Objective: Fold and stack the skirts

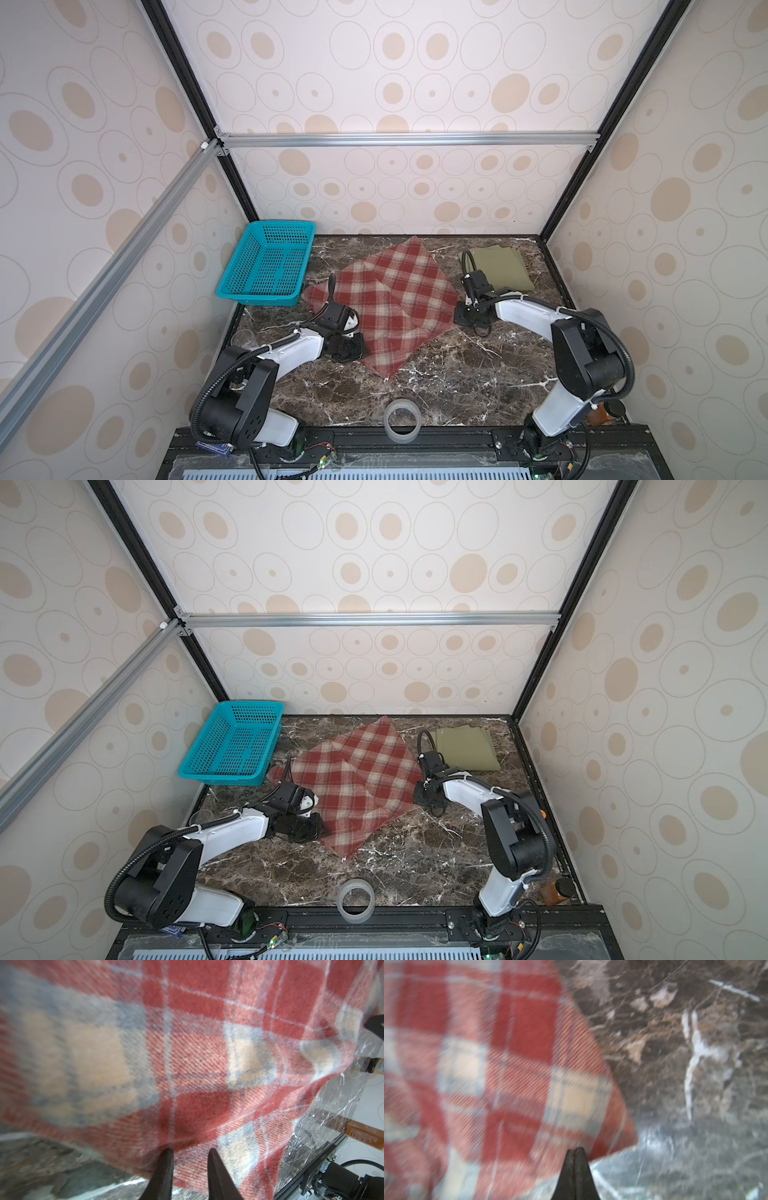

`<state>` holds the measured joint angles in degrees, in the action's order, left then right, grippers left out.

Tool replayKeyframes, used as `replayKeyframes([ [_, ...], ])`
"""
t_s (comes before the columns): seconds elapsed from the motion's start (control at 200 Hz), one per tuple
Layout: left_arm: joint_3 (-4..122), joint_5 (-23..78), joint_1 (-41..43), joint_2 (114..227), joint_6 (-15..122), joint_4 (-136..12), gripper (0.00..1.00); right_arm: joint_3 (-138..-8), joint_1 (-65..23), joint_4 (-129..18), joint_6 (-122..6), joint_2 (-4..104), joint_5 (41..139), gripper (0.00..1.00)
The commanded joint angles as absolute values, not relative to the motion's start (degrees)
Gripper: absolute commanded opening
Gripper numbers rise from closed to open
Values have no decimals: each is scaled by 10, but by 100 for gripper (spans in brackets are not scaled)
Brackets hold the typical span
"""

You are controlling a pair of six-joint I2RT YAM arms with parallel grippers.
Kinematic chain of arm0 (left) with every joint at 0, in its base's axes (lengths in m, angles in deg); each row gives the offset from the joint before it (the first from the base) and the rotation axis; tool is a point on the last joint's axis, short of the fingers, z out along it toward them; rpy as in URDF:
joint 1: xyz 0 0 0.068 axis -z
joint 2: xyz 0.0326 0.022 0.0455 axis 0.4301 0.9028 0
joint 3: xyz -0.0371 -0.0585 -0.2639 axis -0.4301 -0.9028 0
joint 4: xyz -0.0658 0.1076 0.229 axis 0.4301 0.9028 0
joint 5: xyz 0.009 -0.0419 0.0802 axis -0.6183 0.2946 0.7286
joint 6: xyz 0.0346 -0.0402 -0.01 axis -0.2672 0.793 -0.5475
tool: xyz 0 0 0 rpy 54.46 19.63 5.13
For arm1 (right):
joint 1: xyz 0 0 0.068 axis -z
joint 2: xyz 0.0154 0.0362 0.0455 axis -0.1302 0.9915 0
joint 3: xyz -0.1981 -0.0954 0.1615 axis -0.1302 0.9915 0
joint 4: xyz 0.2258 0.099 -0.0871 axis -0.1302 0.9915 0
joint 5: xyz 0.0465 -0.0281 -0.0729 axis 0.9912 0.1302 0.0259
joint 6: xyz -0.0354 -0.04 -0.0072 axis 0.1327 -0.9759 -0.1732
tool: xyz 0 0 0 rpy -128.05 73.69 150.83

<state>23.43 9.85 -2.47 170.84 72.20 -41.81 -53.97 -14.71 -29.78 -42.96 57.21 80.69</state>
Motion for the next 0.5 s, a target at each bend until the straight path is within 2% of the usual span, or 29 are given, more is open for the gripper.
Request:
replayKeyframes([
  [0.0,243,103,-3,1733,734,-421,29,-524,-171,-272,-407,514,802,0],
  [0.495,320,69,120,1859,782,-498,27,-494,-205,-211,-397,387,795,0],
])
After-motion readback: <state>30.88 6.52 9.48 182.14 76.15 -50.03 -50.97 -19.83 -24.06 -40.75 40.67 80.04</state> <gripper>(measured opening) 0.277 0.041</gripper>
